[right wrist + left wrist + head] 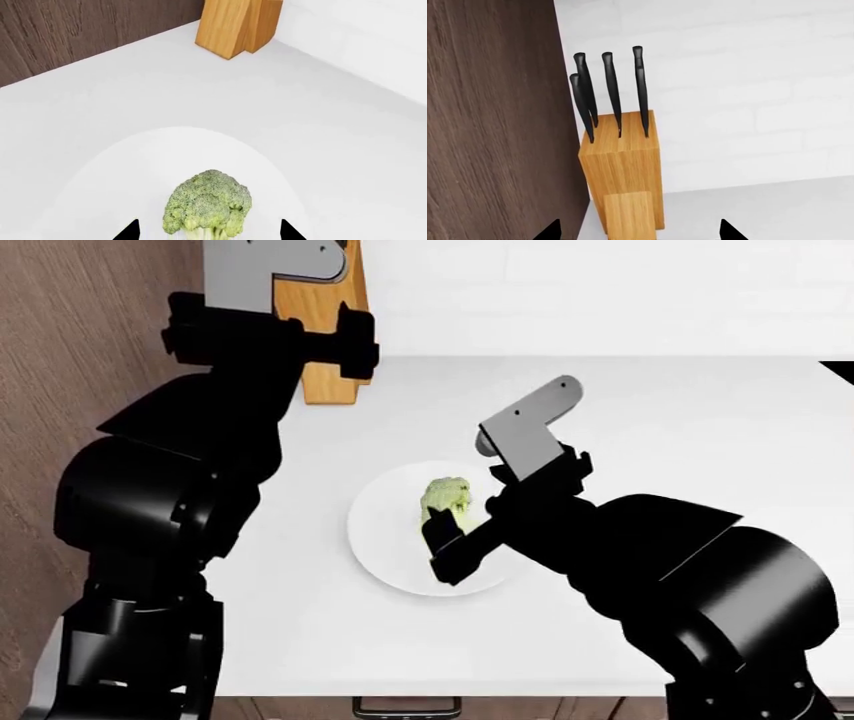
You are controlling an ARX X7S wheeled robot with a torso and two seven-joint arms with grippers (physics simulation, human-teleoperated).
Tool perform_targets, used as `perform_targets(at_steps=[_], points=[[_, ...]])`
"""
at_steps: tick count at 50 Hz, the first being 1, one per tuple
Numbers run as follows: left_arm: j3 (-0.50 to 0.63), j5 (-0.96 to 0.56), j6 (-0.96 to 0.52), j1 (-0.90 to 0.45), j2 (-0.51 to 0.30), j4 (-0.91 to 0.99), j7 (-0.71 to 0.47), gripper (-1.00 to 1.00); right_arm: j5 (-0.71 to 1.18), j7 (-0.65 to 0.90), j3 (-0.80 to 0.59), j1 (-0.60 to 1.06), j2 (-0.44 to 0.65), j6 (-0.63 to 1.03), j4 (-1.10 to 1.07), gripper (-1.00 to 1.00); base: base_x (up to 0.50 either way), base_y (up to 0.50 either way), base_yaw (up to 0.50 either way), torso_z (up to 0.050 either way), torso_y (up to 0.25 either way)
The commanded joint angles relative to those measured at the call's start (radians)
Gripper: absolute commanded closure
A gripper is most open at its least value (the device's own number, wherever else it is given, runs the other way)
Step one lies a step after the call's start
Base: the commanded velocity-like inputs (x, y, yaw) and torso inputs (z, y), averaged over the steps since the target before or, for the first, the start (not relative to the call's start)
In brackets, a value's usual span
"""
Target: Place the broccoli on the rack of the oven.
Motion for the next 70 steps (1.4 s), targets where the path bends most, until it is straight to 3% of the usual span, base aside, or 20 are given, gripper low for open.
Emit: perform_targets(at_steps=[1, 70], points=[[0.004, -0.008, 0.003, 0.004, -0.001, -0.003, -0.007, -1.0, 0.008, -0.001, -0.025, -0.003, 0.013, -0.036, 0.033, -1.0, 0.0, 0.0, 0.0, 0.0, 0.0], [0.021, -0.046, 0.062, 0.009, -0.031, -0.047, -0.02, -1.0, -0.015, -0.066, -0.137, 0.015, 0.015, -0.246, 0.278, -1.0, 0.0, 0.0, 0.0, 0.0, 0.0]])
